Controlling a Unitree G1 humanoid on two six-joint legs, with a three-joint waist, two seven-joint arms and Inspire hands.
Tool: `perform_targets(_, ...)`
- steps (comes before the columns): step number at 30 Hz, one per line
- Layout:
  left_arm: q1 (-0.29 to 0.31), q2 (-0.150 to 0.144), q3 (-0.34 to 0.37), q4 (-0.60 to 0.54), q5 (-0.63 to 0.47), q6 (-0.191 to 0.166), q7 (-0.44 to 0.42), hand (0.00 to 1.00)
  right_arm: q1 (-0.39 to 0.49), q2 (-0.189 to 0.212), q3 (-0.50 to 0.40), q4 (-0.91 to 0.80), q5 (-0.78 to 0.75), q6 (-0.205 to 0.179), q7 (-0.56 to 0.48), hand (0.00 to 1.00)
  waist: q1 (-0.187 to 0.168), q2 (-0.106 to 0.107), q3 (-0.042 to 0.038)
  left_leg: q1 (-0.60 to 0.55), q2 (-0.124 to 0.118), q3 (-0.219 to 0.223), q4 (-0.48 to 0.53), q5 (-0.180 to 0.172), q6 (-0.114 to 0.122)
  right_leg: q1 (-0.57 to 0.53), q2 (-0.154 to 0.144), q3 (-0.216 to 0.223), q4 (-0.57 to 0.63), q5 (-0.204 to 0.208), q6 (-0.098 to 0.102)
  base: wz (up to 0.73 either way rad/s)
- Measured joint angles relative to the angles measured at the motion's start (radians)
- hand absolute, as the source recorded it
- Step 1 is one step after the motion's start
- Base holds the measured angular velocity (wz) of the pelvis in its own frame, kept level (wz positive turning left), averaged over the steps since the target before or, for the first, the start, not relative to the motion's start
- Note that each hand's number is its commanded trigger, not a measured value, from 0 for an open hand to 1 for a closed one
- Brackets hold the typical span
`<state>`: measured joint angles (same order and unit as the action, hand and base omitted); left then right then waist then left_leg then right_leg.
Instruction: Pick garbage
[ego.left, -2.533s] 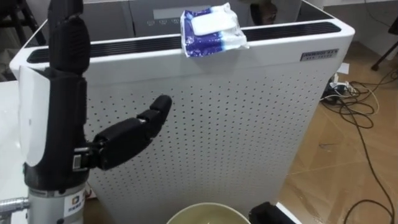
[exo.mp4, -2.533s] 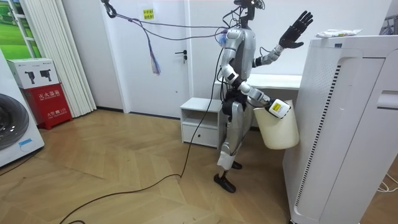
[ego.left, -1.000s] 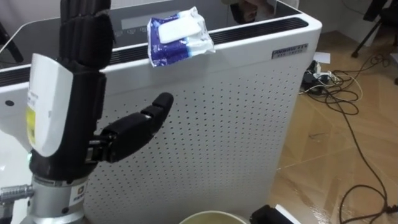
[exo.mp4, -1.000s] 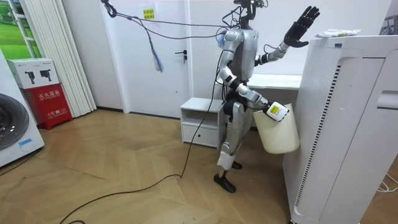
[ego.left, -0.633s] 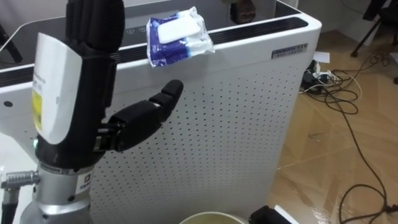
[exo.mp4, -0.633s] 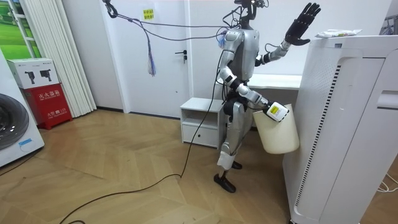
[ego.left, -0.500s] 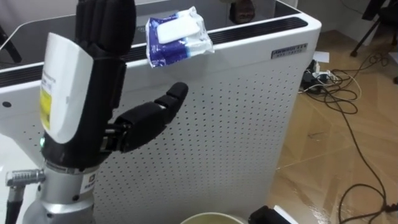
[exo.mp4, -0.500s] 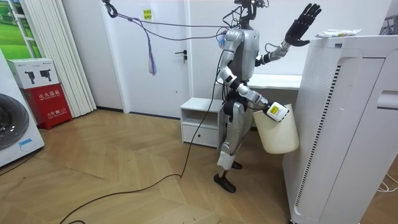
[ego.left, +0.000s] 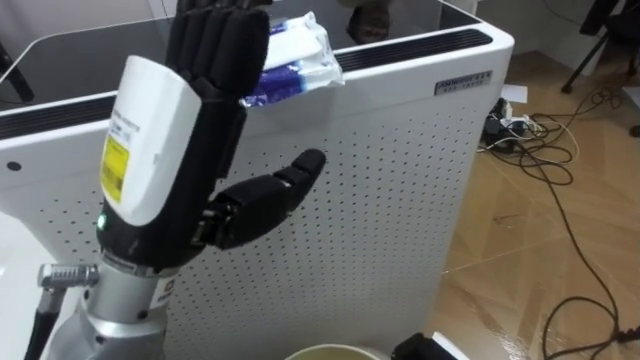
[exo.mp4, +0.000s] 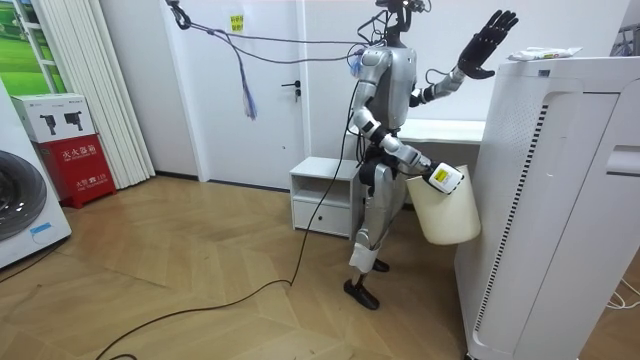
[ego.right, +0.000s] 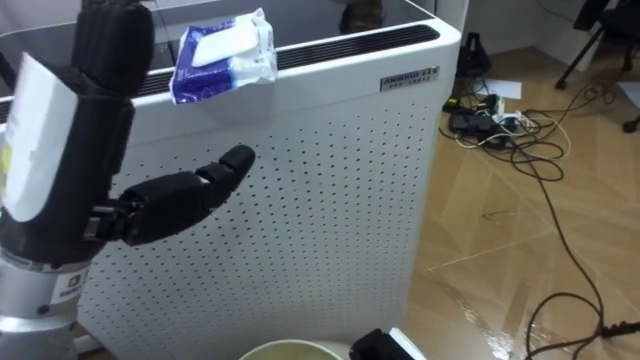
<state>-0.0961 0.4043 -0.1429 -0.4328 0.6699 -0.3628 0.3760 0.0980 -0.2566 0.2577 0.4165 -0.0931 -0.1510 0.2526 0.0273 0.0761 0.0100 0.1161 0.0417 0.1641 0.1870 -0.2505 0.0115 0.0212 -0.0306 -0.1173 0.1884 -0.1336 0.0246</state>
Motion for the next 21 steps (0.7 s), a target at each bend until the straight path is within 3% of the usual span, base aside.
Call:
perform_targets(8, -0.031, 0.000, -0.019, 0.000, 0.024, 0.017, -0.044, 0.00, 0.000, -0.002, 0.006, 0.000, 0.000, 0.000, 0.026, 1.00, -0.003, 0.004, 0.0011, 0.002, 0.000, 0.001, 0.000, 0.000, 0.000, 0.001, 0.000, 0.002, -0.002, 0.000, 0.000, 0.00)
perform_targets(13, -0.031, -0.001, -0.020, 0.000, 0.094, 0.039, -0.093, 0.00, 0.000, -0.005, 0.005, 0.000, -0.013, 0.002, 0.056, 1.00, -0.005, 0.016, 0.0047, 0.001, -0.001, 0.001, 0.000, 0.000, 0.000, -0.002, 0.002, 0.005, -0.002, 0.000, 0.000, 0.00)
perform_targets(21, -0.031, 0.000, -0.020, 0.001, 0.148, 0.073, -0.135, 0.00, 0.000, -0.025, 0.004, 0.000, -0.066, 0.024, 0.098, 1.00, -0.005, 0.028, 0.0014, 0.003, -0.001, 0.000, 0.000, 0.000, 0.000, -0.003, 0.002, 0.012, -0.001, 0.000, 0.000, -0.01)
